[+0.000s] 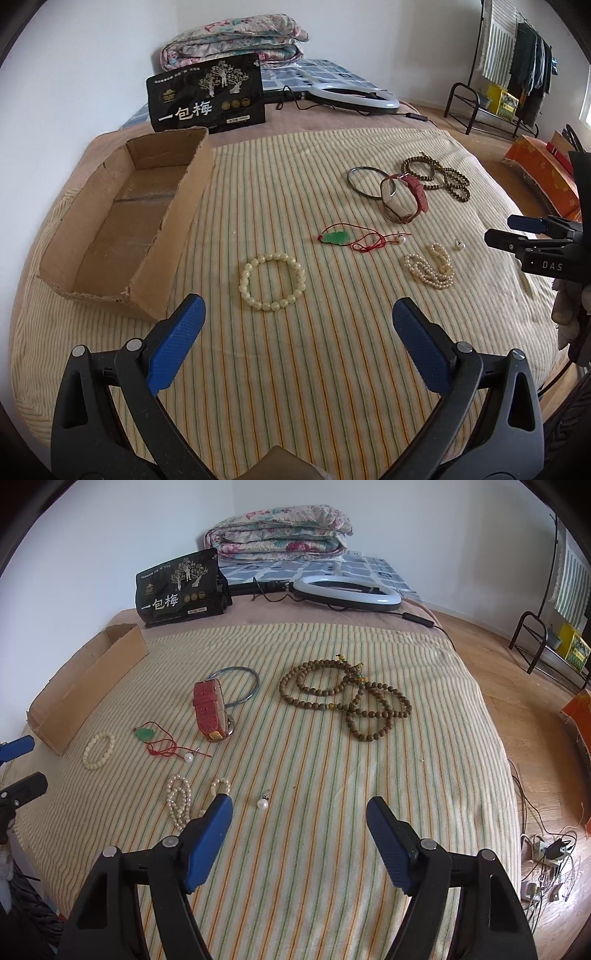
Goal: Organize jewelry
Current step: 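Move the left tool down toward the white bead bracelet, then close the left tool on the white bead bracelet and lift it, then carry the bracelet with the left tool into the cardboard box and open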
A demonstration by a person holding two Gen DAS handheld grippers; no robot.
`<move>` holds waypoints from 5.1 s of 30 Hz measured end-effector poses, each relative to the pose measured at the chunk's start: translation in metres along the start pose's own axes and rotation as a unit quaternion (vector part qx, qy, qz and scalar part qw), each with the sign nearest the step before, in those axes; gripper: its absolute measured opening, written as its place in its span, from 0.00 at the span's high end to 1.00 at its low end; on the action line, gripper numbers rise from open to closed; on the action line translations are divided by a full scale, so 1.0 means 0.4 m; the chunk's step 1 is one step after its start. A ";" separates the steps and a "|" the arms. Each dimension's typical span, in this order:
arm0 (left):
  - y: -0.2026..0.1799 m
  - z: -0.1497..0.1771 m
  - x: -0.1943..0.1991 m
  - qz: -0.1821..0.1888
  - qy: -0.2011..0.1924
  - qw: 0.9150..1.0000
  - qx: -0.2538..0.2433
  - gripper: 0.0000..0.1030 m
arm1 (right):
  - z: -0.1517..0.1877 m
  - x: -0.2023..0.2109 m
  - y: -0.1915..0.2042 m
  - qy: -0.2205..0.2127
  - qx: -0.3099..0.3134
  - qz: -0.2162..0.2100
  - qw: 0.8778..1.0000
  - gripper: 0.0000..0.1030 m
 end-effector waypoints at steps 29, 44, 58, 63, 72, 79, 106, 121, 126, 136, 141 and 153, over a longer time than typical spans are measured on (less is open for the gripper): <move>0.011 -0.029 -0.188 0.013 0.075 0.997 0.004 0.52 | 0.023 -0.093 0.047 0.039 0.043 -0.024 0.998 0.58; 0.017 -0.026 -0.241 0.017 0.096 0.995 0.011 0.61 | 0.008 -0.120 0.055 0.040 0.047 -0.025 0.998 0.66; 0.011 -0.028 -0.234 0.051 0.099 0.994 0.022 0.94 | 0.007 -0.117 0.076 0.044 0.060 -0.024 0.997 0.94; 0.019 -0.028 -0.215 0.066 0.094 0.993 0.034 0.95 | 0.007 -0.105 0.077 0.039 0.060 -0.023 0.997 0.94; 0.031 -0.045 -0.158 0.077 0.070 0.993 0.047 0.95 | -0.010 -0.070 0.072 0.021 0.051 -0.019 0.998 0.94; 0.046 -0.076 -0.097 0.090 0.042 0.993 0.058 0.95 | -0.027 -0.039 0.083 0.005 0.050 -0.019 0.999 0.94; 0.146 -0.165 0.106 0.117 -0.050 0.987 0.102 0.95 | -0.188 0.116 0.271 -0.083 0.053 -0.067 0.993 0.94; 0.317 -0.184 0.170 0.075 -0.086 0.985 0.129 0.95 | -0.279 0.109 0.515 -0.099 0.087 -0.114 0.985 0.94; 0.372 -0.184 0.173 0.062 -0.089 0.984 0.139 0.95 | -0.306 0.082 0.578 -0.097 0.090 -0.124 0.983 0.94; 0.457 -0.183 0.162 0.032 -0.089 0.984 0.154 0.95 | -0.373 0.019 0.700 -0.101 0.104 -0.137 0.980 0.94; 0.486 -0.175 0.151 0.029 -0.085 0.982 0.167 0.95 | -0.391 -0.028 0.746 -0.093 0.116 -0.140 0.979 0.94; 0.518 -0.172 0.102 0.002 -0.069 0.983 0.168 0.95 | -0.471 -0.112 0.787 -0.083 0.117 -0.153 0.978 0.94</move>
Point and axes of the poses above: each gripper's, at about its wrist camera, not at the fingertips, and x roughly against the way its jaws point, y to its left, z to its underside, the point moved 6 cm from there along -x, roughly the way its jaws point, and after that the axes turned 5 degrees about y, right-handed, at the moved point
